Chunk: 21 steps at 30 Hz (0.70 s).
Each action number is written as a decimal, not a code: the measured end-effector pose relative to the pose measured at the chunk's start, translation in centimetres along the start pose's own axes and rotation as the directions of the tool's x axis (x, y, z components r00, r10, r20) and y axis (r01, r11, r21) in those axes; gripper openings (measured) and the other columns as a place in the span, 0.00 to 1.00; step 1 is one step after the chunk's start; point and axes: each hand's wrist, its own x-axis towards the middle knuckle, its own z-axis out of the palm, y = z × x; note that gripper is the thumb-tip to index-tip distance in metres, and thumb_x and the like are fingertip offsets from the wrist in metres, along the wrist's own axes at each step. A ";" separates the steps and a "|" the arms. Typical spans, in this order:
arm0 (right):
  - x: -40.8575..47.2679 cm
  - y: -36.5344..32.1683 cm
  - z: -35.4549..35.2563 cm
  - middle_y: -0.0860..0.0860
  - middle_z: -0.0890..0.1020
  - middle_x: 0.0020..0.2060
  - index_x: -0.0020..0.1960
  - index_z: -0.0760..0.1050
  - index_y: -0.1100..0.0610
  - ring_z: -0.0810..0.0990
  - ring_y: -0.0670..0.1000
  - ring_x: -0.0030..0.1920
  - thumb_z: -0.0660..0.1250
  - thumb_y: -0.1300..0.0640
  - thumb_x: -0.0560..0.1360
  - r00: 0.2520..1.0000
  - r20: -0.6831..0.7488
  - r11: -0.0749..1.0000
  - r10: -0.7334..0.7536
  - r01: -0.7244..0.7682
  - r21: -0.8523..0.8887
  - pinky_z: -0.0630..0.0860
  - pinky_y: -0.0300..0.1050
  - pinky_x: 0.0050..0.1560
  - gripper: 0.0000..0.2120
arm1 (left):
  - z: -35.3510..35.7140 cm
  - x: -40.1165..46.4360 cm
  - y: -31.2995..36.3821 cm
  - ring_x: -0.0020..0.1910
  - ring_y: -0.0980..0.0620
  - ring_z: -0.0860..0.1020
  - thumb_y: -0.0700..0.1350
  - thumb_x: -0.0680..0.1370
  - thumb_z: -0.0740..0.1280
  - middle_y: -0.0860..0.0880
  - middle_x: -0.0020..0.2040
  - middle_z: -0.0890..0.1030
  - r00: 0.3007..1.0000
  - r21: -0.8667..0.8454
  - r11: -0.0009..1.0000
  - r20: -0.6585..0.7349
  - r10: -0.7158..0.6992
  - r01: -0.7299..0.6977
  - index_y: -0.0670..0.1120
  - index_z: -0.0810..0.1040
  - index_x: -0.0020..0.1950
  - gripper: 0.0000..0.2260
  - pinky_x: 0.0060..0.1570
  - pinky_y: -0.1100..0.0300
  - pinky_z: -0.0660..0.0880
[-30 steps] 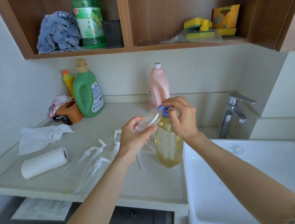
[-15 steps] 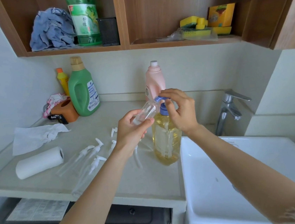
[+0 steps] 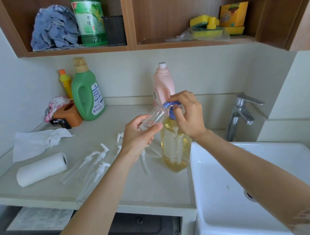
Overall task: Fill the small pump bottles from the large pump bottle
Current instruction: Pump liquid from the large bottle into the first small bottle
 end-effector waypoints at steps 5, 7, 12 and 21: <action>2.4 -0.7 -0.8 0.49 0.82 0.42 0.44 0.82 0.62 0.78 0.47 0.46 0.55 0.56 0.74 0.999 0.054 1.000 -0.002 0.000 0.031 0.72 0.37 0.50 0.18 | -0.3 -0.3 1.0 0.27 0.54 0.71 0.39 0.72 0.74 0.53 0.37 0.79 0.999 -0.005 1.000 0.034 0.023 -0.023 0.53 0.78 0.47 0.11 0.28 0.62 0.68; 1.9 -0.7 -0.6 0.52 0.84 0.43 0.44 0.82 0.62 0.79 0.48 0.47 0.55 0.57 0.75 0.998 0.056 0.999 -0.013 0.011 0.031 0.74 0.39 0.51 0.18 | -0.4 -0.3 0.9 0.27 0.54 0.71 0.39 0.72 0.74 0.53 0.37 0.79 0.999 -0.014 1.000 0.036 0.026 -0.025 0.52 0.79 0.48 0.10 0.28 0.63 0.68; -0.5 0.2 -0.1 0.53 0.84 0.47 0.48 0.83 0.64 0.79 0.48 0.54 0.56 0.62 0.76 0.995 -0.075 0.995 -0.063 0.068 0.069 0.72 0.37 0.59 0.15 | -0.3 0.2 0.3 0.27 0.53 0.71 0.39 0.71 0.75 0.52 0.37 0.79 0.999 -0.035 0.999 0.026 0.023 -0.022 0.52 0.79 0.47 0.11 0.28 0.62 0.68; -1.9 0.2 0.9 0.46 0.82 0.45 0.45 0.82 0.63 0.80 0.50 0.50 0.56 0.61 0.75 0.992 -0.112 0.998 -0.054 0.055 0.014 0.74 0.40 0.53 0.15 | -0.5 1.1 -1.2 0.27 0.54 0.71 0.41 0.69 0.76 0.51 0.35 0.80 0.997 0.014 0.999 0.062 -0.051 0.051 0.49 0.80 0.46 0.09 0.28 0.63 0.69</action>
